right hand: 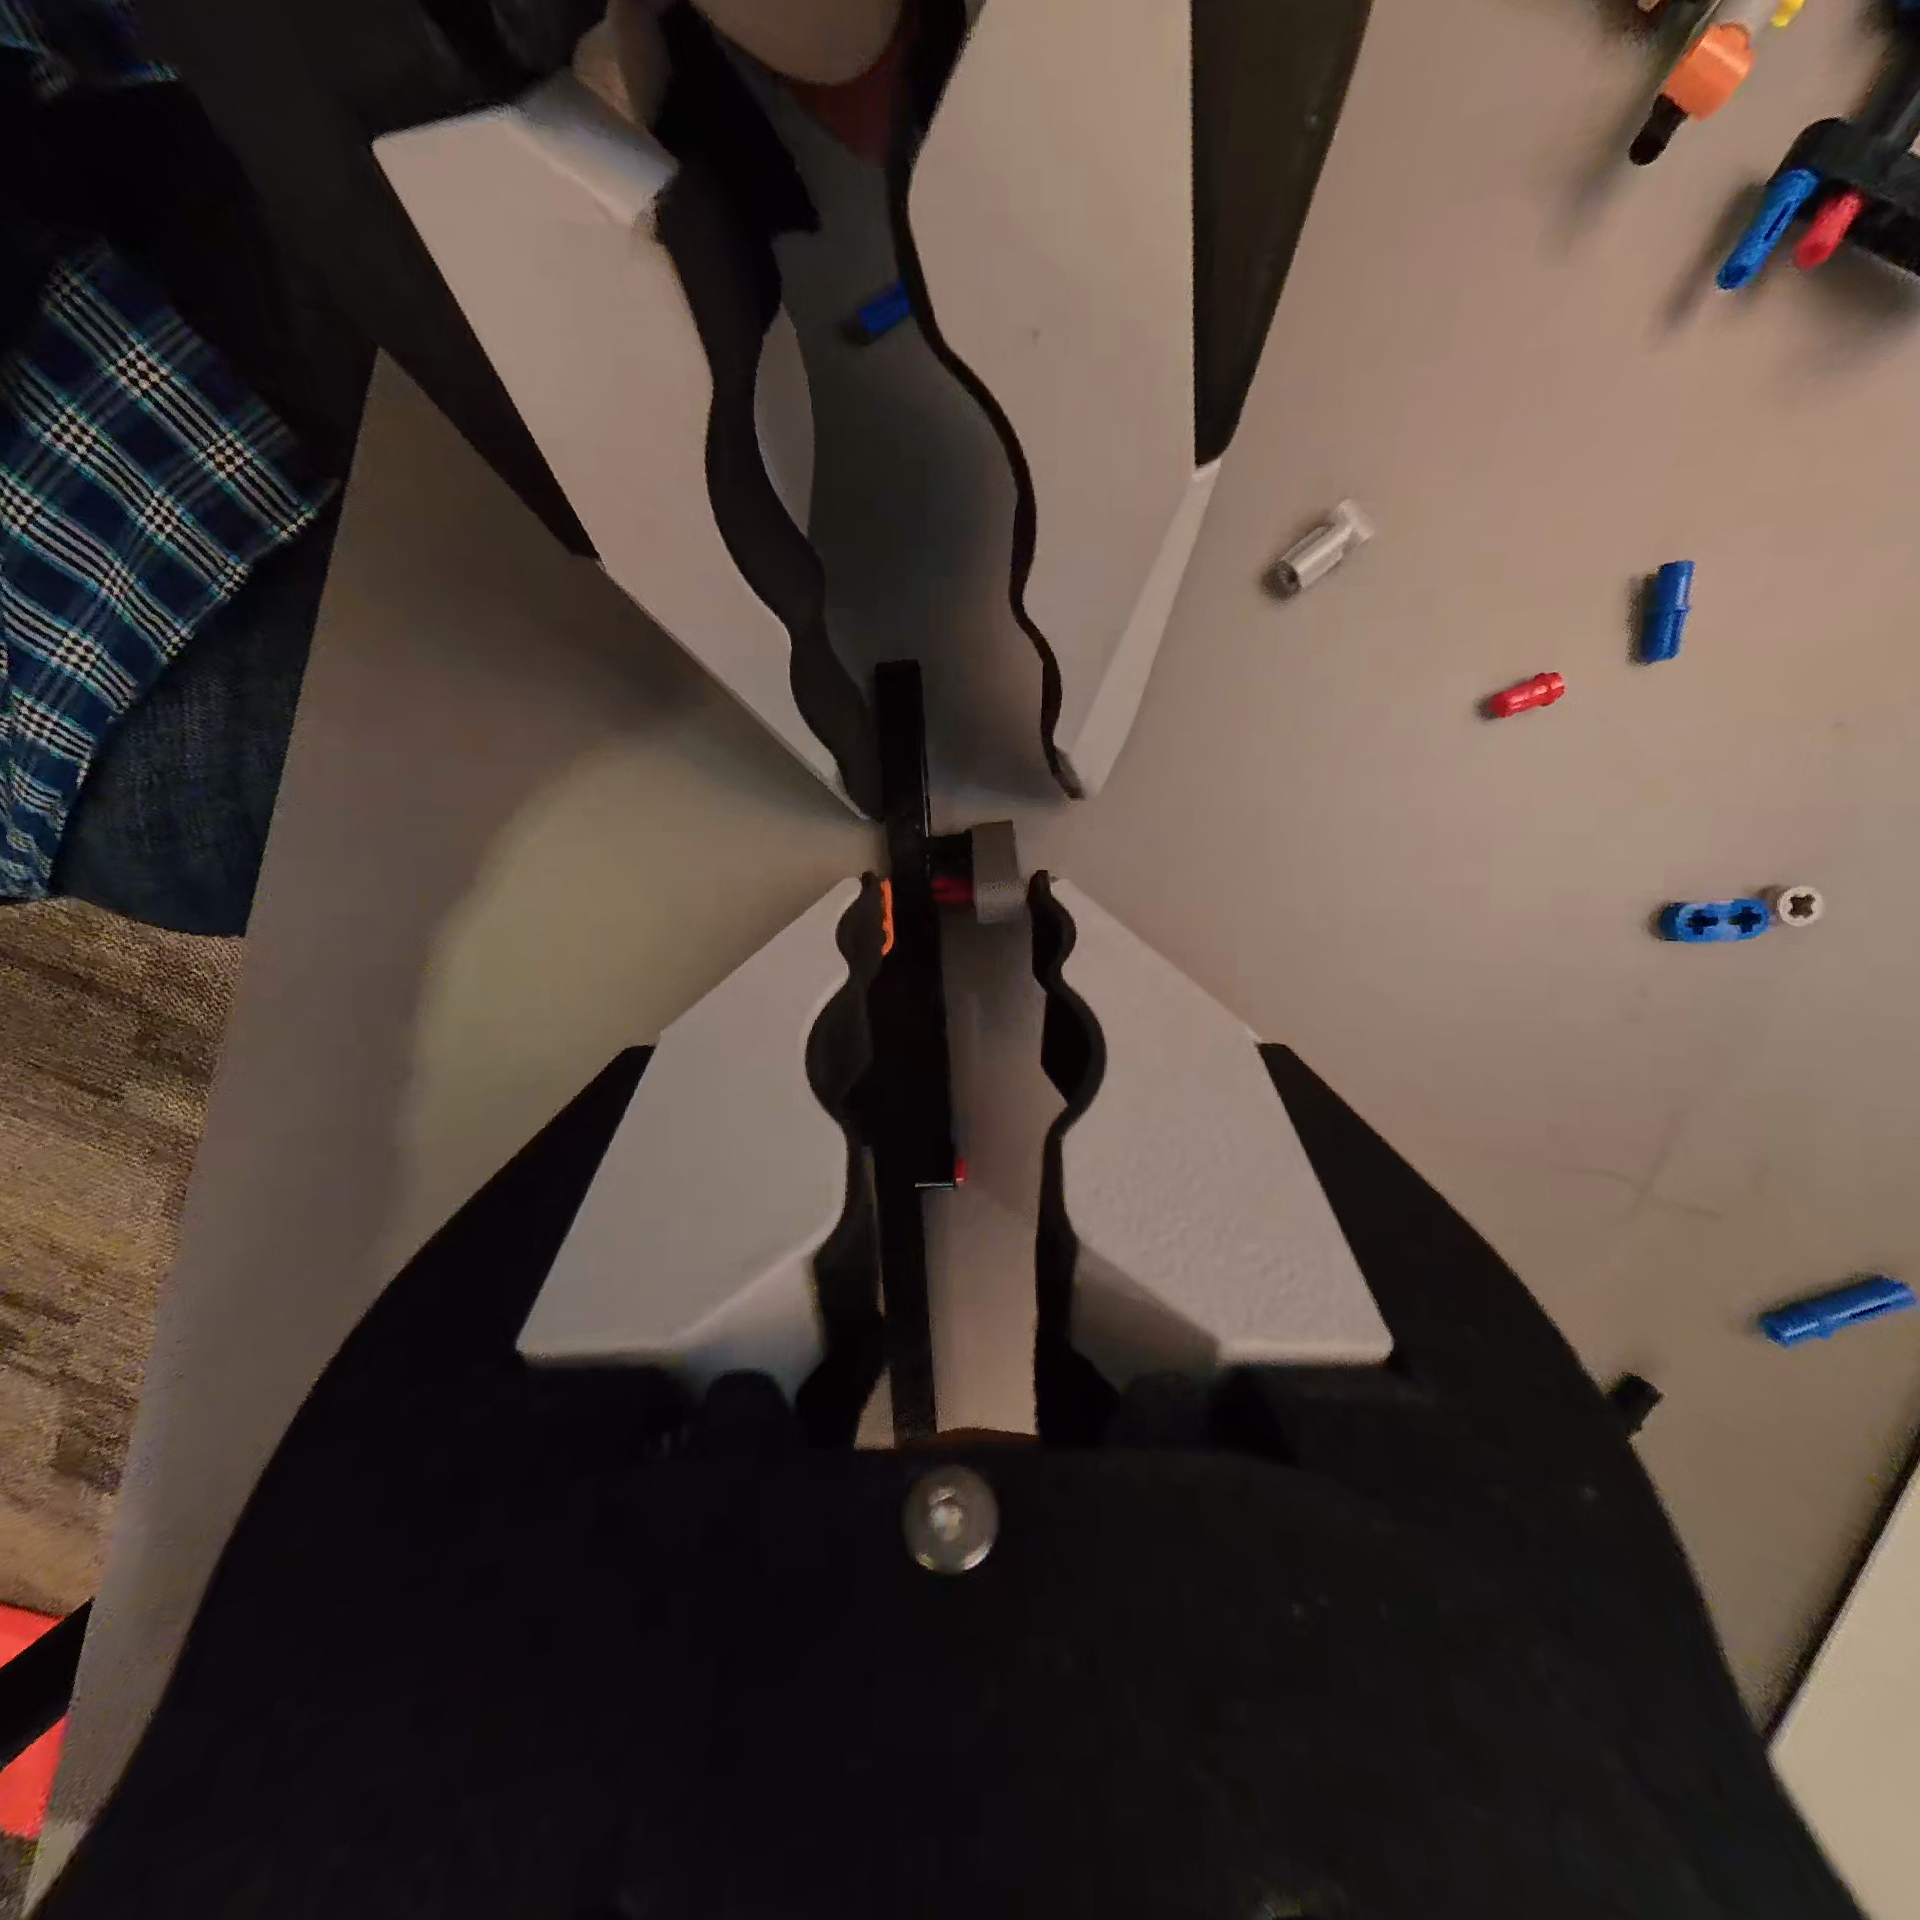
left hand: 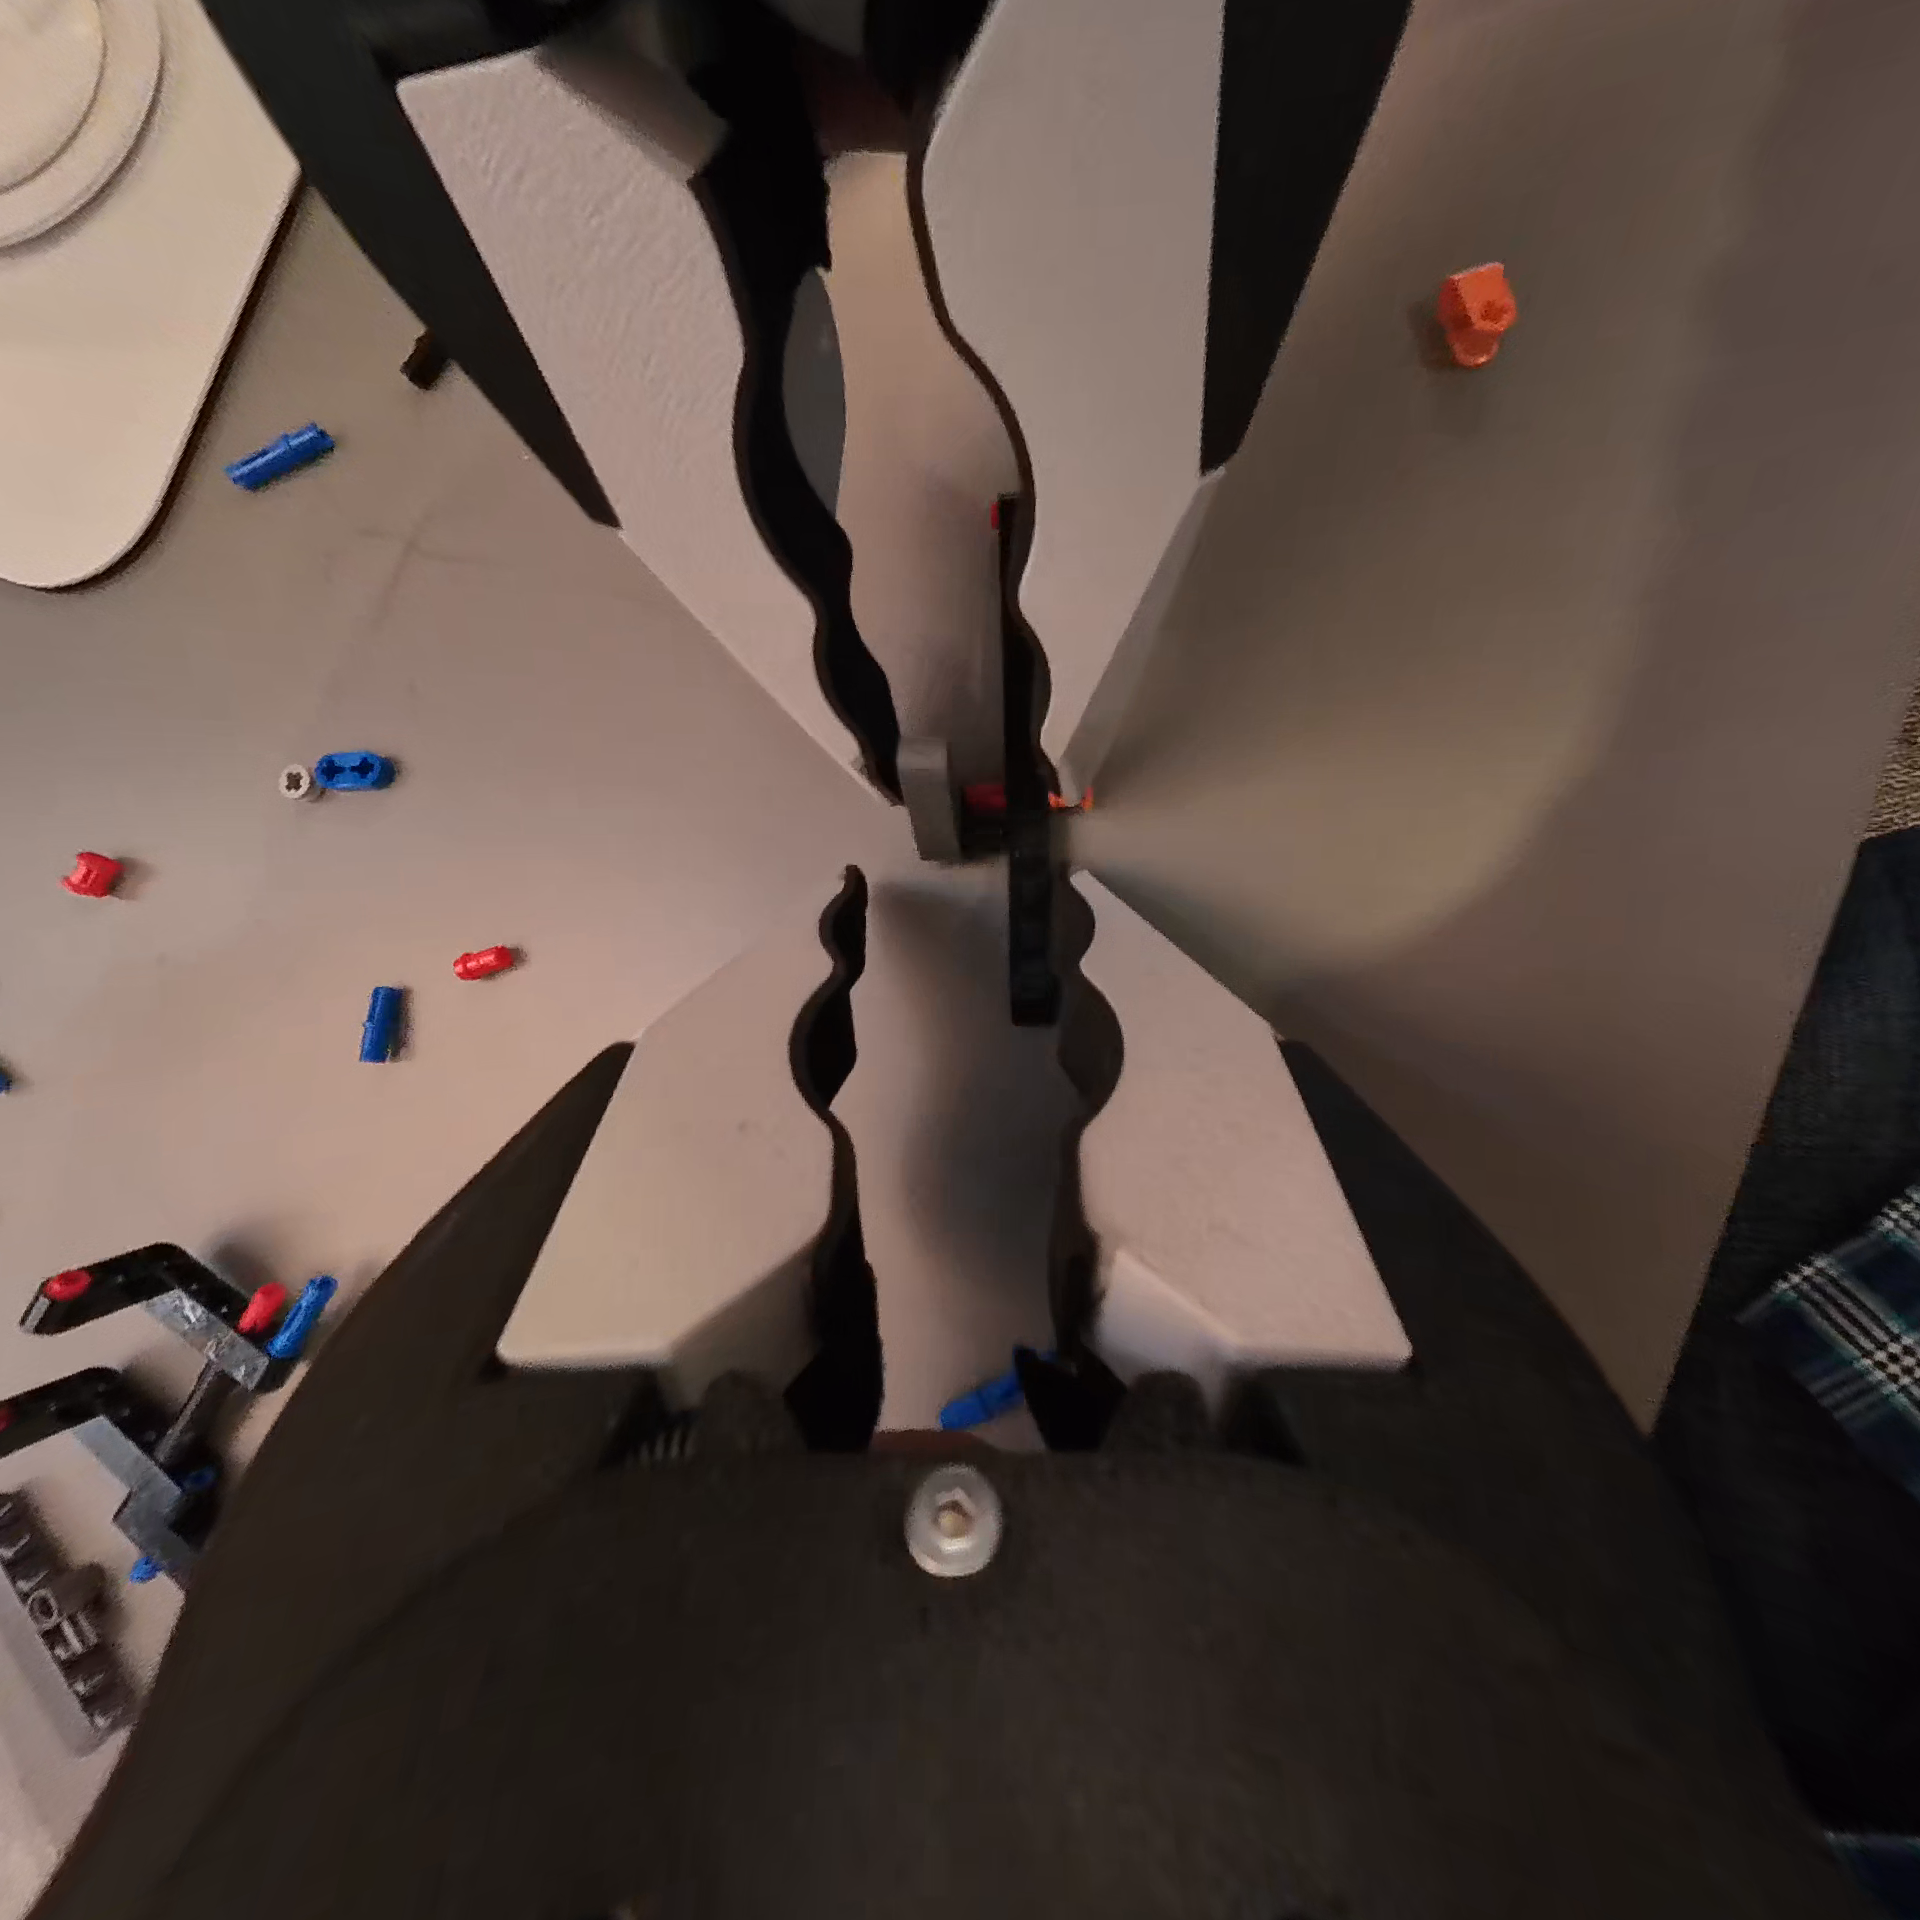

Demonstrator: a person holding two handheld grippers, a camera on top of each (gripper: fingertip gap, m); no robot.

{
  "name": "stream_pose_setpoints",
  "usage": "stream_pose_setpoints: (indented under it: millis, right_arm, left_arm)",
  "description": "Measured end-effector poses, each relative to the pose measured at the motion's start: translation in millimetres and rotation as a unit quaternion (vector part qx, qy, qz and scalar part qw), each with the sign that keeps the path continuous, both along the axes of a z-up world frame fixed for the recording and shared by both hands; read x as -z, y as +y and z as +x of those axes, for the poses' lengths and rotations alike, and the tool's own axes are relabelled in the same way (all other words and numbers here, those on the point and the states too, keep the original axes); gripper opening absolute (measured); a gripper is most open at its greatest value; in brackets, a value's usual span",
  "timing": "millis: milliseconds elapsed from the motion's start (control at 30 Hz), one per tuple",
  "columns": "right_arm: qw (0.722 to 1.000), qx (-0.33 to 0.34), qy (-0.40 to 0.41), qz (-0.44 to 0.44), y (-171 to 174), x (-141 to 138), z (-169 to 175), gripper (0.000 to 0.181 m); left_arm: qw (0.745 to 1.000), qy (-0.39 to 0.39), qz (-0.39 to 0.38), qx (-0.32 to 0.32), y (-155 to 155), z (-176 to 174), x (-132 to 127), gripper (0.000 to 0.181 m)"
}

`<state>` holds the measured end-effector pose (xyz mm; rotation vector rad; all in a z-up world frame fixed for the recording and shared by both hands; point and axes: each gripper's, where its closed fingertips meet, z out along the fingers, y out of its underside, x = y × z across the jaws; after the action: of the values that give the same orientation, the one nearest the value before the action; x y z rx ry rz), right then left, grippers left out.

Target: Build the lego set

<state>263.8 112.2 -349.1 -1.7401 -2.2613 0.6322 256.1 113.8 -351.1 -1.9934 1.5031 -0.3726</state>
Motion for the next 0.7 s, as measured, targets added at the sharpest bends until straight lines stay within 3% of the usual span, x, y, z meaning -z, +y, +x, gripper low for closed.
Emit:
stream_pose_setpoints:
  millis: [167, 433, 533, 700]
  right_arm:
    - [1.000, 0.002, 0.001, 0.007, 0.3, -0.7, 0.7, 0.023]
    - [1.000, 0.014, 0.002, 0.010, -0.5, -1.5, 2.9, 0.025]
    - [1.000, 0.022, 0.007, -0.001, -3.1, -2.0, 5.4, 0.023]
    - [0.998, 0.049, 0.032, -0.009, -0.5, -5.6, 5.6, 0.023]
  left_arm:
    - [1.000, -0.007, -0.010, 0.011, -0.3, 1.9, 0.7, 0.027]
    - [1.000, -0.004, -0.009, 0.001, -1.5, -10.4, -9.7, 0.037]
    - [1.000, -0.008, -0.021, -0.007, 2.4, -23.1, -17.1, 0.028]
    - [0.998, 0.047, -0.037, 0.023, 3.5, -34.7, -3.6, 0.017]
